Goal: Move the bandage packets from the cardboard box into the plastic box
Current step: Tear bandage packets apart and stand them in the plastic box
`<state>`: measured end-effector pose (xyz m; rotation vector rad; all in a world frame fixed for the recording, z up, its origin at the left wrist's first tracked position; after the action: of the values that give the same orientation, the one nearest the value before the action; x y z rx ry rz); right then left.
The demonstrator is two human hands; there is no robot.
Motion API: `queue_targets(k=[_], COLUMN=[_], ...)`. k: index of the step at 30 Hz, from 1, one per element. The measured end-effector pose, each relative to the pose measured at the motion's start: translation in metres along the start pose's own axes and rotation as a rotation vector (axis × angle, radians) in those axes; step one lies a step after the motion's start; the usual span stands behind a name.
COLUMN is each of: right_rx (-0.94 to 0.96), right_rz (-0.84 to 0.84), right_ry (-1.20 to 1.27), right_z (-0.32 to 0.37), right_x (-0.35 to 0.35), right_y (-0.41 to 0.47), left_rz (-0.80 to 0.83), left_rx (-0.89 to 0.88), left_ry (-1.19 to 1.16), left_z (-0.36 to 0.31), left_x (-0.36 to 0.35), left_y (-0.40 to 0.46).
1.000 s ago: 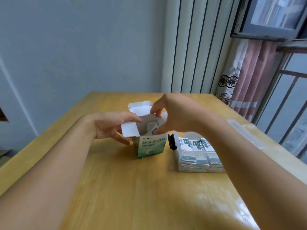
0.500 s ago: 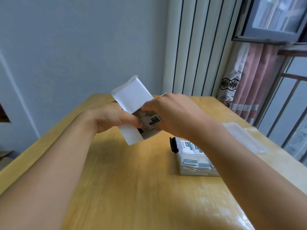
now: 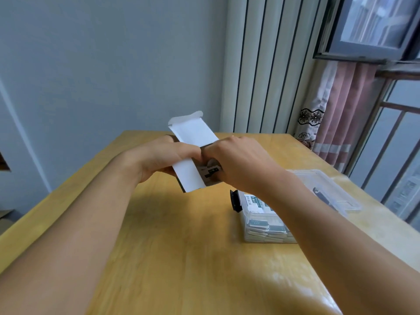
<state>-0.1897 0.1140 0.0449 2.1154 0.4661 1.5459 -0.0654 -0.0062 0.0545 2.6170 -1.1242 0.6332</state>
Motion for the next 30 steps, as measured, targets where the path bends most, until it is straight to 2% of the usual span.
queue_targets(k=[7, 13, 19, 22, 26, 30], right_rx=[-0.047, -0.158, -0.367, -0.438, -0.504, -0.488], right_rz=[0.037, -0.003, -0.011, -0.029, 0.043, 0.098], right_ry=[0.128, 0.462, 0.872, 0.983, 1.086, 1.119], right_z=[-0.012, -0.035, -0.064, -0.074, -0.079, -0.077], right_x=[0.005, 0.032, 0.049, 0.052, 0.052, 0.050], right_y=[0.003, 0.004, -0.007, -0.010, -0.014, -0.014], left_rz=[-0.001, 0.009, 0.134, 0.076, -0.095, -0.248], left_rx=[0.061, 0.113, 0.236, 0.261, 0.267, 0.267], left_ry=[-0.058, -0.049, -0.064, -0.024, 0.017, 0.198], left_z=[0.007, 0.014, 0.027, 0.029, 0.030, 0.030], left_x=[0.005, 0.004, -0.002, -0.004, 0.002, 0.016], left_y=[0.005, 0.008, 0.010, 0.013, 0.021, 0.026])
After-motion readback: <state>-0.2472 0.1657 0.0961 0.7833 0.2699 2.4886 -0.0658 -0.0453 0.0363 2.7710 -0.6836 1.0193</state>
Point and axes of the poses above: each hand's wrist, its own y-axis towards the middle knuckle, its own x-axis out of the back of the hand, z = x × y, the point moved 1 cm from there along y, towards the middle knuckle, and after that the axes turned 9 degrees about -z, right-handed, at the moved point
